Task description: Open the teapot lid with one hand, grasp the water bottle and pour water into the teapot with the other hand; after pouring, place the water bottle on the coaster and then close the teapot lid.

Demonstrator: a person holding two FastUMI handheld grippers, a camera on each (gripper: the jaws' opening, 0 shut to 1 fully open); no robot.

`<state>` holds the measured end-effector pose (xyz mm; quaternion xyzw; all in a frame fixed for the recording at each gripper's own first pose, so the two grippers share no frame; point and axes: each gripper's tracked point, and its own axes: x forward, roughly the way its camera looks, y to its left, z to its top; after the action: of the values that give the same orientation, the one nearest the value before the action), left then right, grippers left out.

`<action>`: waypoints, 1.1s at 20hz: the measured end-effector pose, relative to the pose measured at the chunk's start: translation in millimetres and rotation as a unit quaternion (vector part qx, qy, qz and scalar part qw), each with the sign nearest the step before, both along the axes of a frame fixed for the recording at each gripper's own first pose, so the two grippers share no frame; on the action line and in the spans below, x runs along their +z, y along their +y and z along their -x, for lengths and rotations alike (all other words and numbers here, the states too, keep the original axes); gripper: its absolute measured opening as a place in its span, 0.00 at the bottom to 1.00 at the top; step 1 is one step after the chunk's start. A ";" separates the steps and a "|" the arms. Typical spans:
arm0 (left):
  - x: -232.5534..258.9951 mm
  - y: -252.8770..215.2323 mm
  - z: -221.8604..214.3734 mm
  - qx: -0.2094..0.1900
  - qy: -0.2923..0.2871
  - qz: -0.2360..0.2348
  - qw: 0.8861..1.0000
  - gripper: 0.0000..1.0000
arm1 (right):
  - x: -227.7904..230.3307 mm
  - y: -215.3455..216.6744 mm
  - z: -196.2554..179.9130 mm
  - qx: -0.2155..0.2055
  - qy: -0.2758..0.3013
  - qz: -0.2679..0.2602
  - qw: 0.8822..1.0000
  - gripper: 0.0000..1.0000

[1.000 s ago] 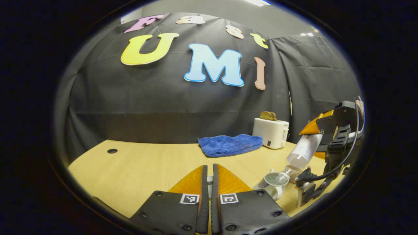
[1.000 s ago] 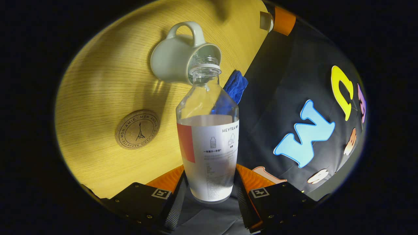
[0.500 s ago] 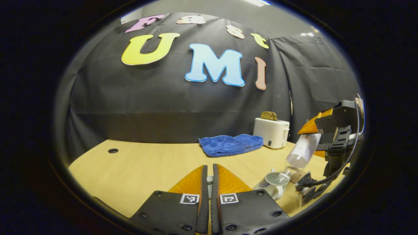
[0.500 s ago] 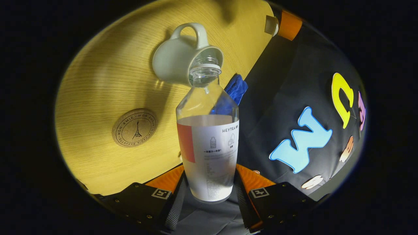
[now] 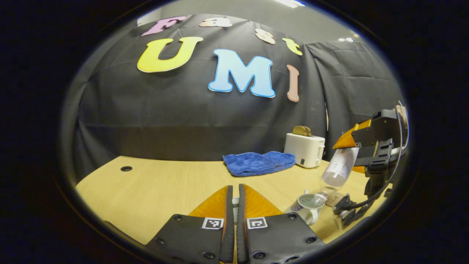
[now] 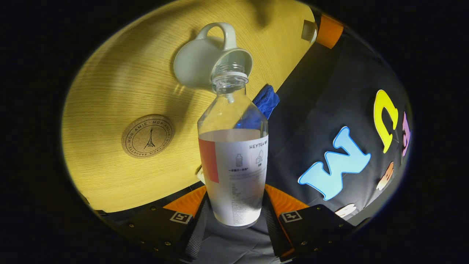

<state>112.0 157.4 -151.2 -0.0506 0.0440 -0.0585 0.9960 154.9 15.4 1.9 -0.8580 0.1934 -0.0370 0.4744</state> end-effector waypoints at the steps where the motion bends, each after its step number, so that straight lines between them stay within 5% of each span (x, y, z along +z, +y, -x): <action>1: -0.2 0.0 -0.8 0.001 0.000 0.001 1.000 0.10 | 0.9 1.7 0.0 0.004 0.001 0.002 1.000 0.73; 16: -5.5 10.6 6.6 0.017 0.000 0.014 1.000 0.10 | 10.1 15.1 -6.9 0.022 0.016 0.039 0.999 0.73; 22: 6.0 9.9 11.2 0.026 -0.004 -0.008 1.000 0.10 | 8.5 -0.3 -4.5 0.009 0.005 -0.020 1.000 0.73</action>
<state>100.8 167.3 -145.2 -0.0438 0.0396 -0.0323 0.9977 159.5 15.1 10.5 -0.8502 0.1887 -0.0243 0.4909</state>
